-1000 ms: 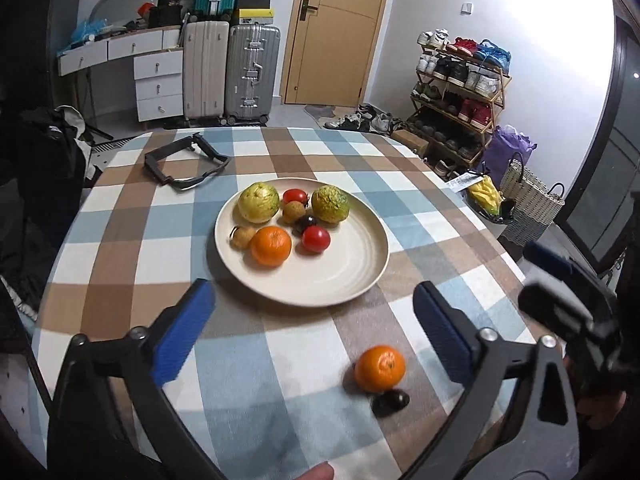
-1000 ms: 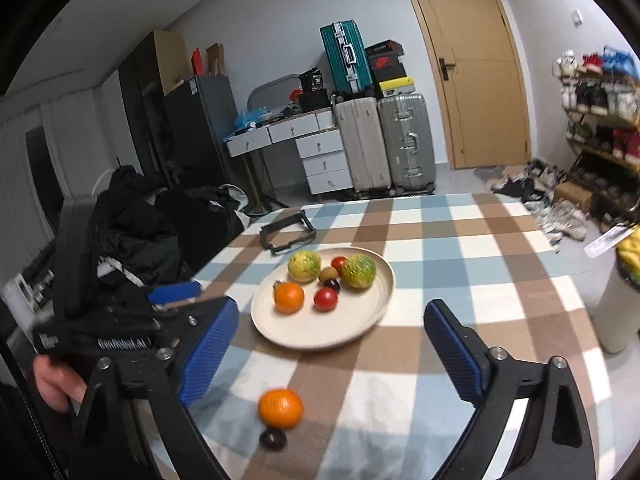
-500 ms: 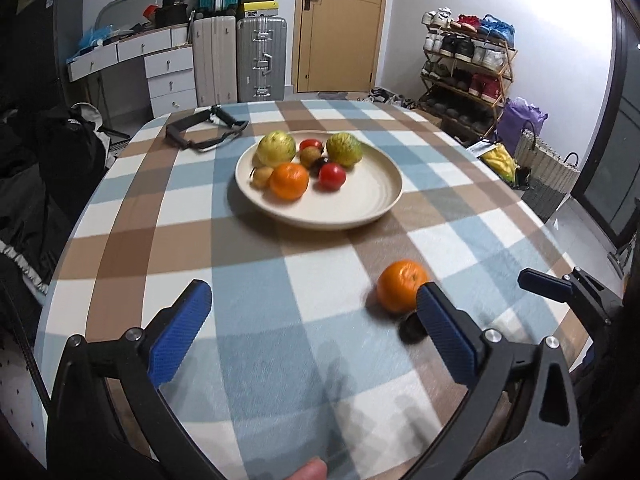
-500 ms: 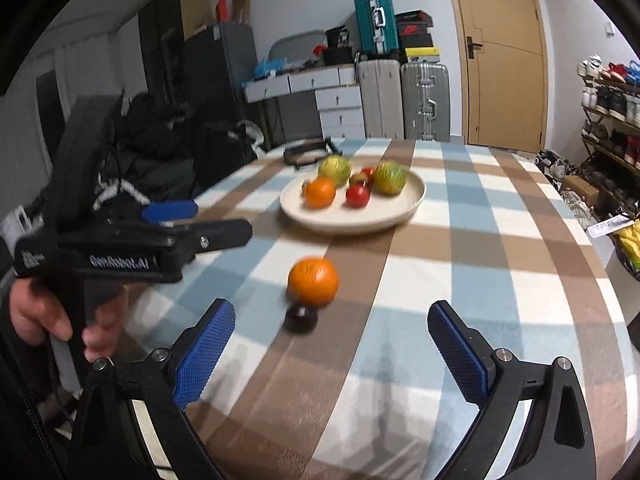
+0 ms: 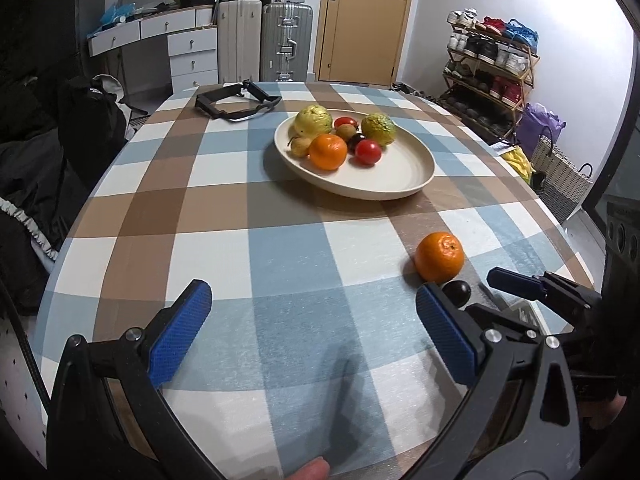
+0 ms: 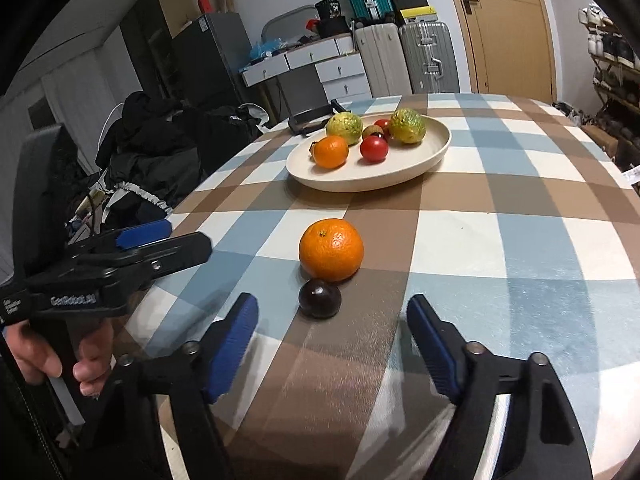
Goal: Organize fruits
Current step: 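Move both tools back toward the last orange and dark plum, then grasp the dark plum with the right tool and lift it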
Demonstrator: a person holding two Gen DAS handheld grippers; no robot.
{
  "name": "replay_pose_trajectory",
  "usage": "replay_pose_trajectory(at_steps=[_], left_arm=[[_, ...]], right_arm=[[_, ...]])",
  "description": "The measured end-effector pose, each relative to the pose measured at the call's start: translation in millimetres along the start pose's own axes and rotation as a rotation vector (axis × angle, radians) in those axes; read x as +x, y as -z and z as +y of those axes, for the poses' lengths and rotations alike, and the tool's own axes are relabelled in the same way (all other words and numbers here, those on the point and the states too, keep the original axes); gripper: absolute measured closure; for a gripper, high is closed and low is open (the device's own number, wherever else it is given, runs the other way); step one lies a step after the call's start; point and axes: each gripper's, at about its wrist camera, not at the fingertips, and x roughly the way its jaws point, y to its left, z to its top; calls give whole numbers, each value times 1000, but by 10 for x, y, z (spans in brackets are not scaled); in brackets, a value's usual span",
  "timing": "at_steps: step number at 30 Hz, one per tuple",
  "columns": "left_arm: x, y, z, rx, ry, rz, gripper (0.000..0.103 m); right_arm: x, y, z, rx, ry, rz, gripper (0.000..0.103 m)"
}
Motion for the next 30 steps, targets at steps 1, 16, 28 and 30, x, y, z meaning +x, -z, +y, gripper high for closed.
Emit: replay_pose_trajectory(at_steps=[1,16,28,30], left_arm=[[6,0,13,-3,-3,3,1],[5,5,52,-20,22,5,1],[-23,-16,26,-13,30,4,1],[-28,-24,-2,-6,36,4,1]], right_arm=[[12,-12,7,5,-2,6,29],[220,-130,85,-31,0,102,77],[60,-34,64,-36,24,80,78],[18,-18,38,-28,29,72,78]])
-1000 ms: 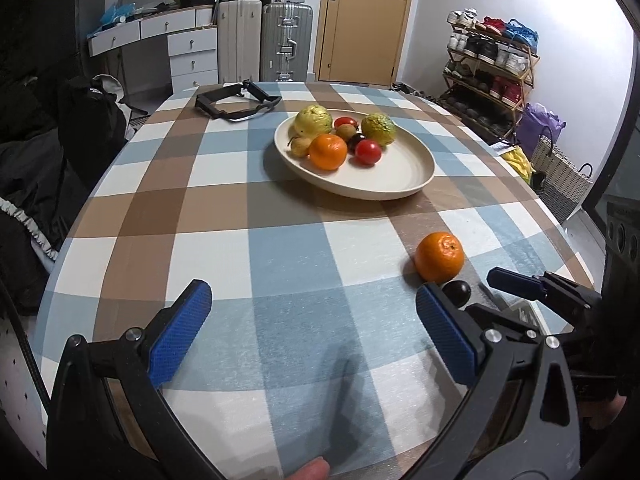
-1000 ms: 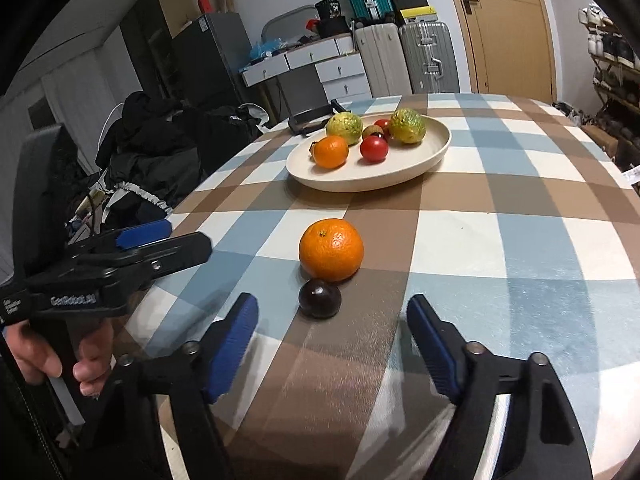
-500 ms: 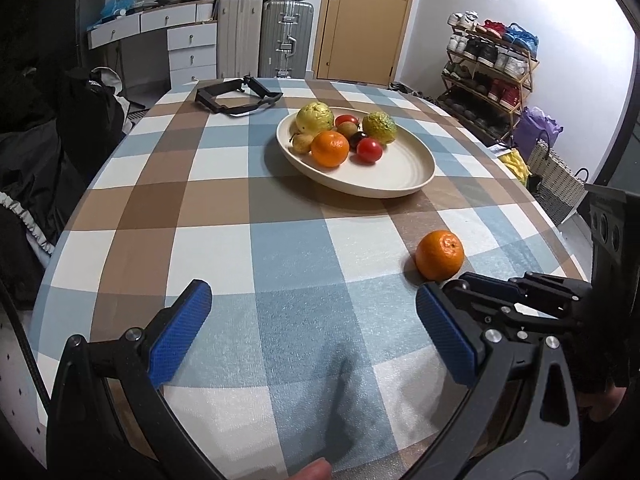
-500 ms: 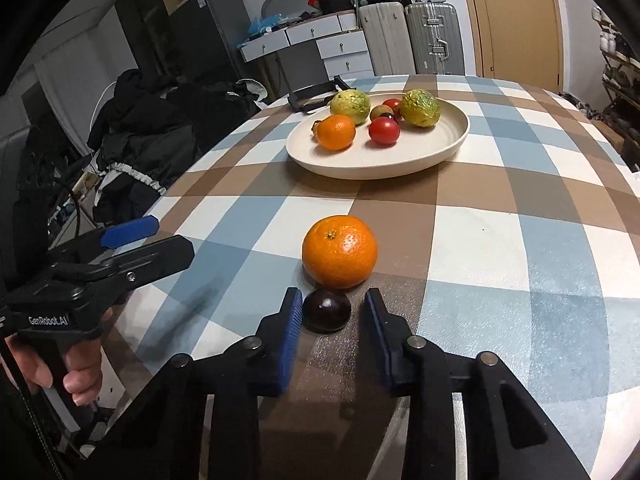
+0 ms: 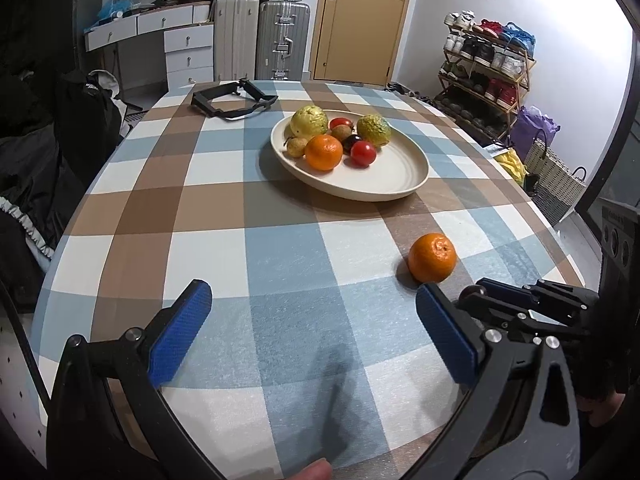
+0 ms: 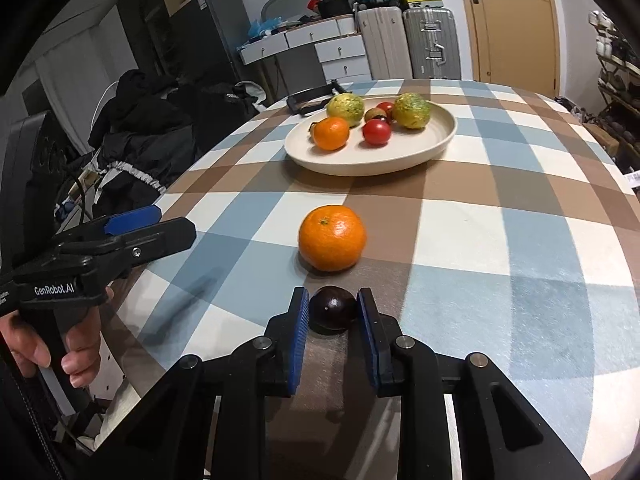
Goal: Organize fruits
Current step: 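Grasp the dark plum with the right tool and lift it, then grasp the last orange with the left tool while the right tool holds the plum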
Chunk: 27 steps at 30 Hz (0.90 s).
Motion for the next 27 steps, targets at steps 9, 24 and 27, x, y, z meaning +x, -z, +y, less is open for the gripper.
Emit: replay_pose_trajectory(at_steps=[9,24,27], left_arm=[[122,-95,-347,87,43,24,1],[553,-260,-953,232,76,85,4],[590,-299,-980,234,104,92,18]], right_arm=[[-214,94,-190,46,40,-44,78],[-780,243,-734,143,145,-196,78],[-865,239,-844,158,156,-218,78]])
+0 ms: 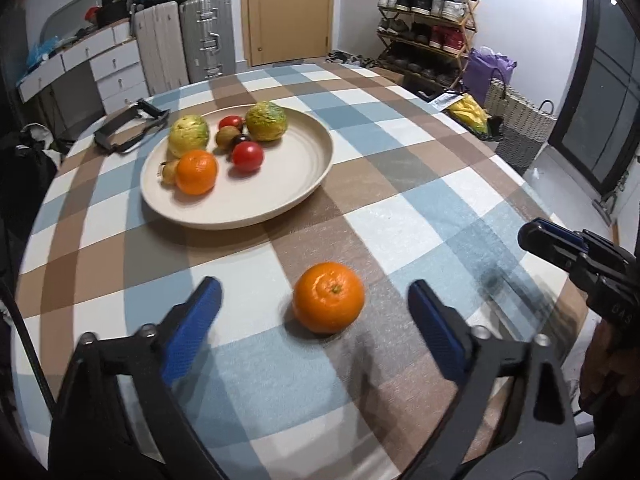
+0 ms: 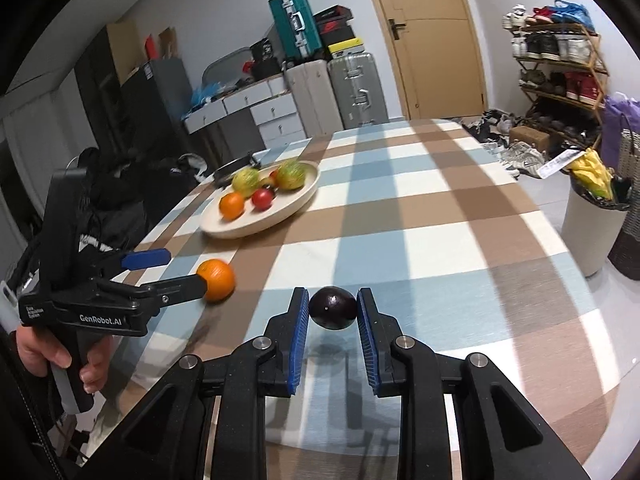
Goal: Organize fruits
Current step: 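Grasp the last orange with the left tool while the right tool holds the plum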
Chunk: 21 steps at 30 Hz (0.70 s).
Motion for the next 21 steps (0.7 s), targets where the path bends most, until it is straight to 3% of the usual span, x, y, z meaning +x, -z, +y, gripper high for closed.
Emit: replay_pose_trajectory(at_steps=[3,6,21], left_arm=[[70,-34,34,-16,35,24,35],[140,-46,92,-42,88,53,67],[76,-99,273,-89,155,33,67]], right_arm=[[-41,-38,-80,3,9,-13,78],[-70,-69,-130,6,9,-24,78],[3,-115,-158,13,-1,-21,78]])
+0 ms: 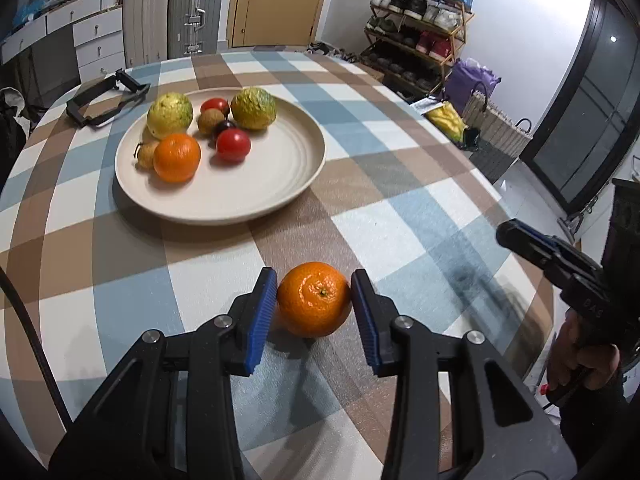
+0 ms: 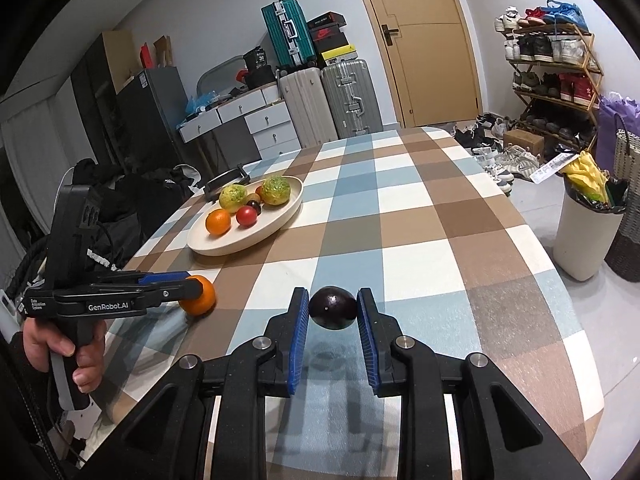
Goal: Organize fruits
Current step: 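Grasp the last orange with the left tool while the right tool holds the plum, then place the orange and plum on the plate and open both tools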
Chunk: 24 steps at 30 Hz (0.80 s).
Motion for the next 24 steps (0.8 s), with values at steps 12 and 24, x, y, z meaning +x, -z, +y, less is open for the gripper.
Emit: replay_pose_trajectory(at_steps=[12,24], left_arm=[[9,-562,137,-57,11,-98,67],[482,-986,285,-80,8,-75,67]], right_arm=[[308,-564,161,-39,-80,-13,78],[1087,-1313,317,-12,-182,37,78]])
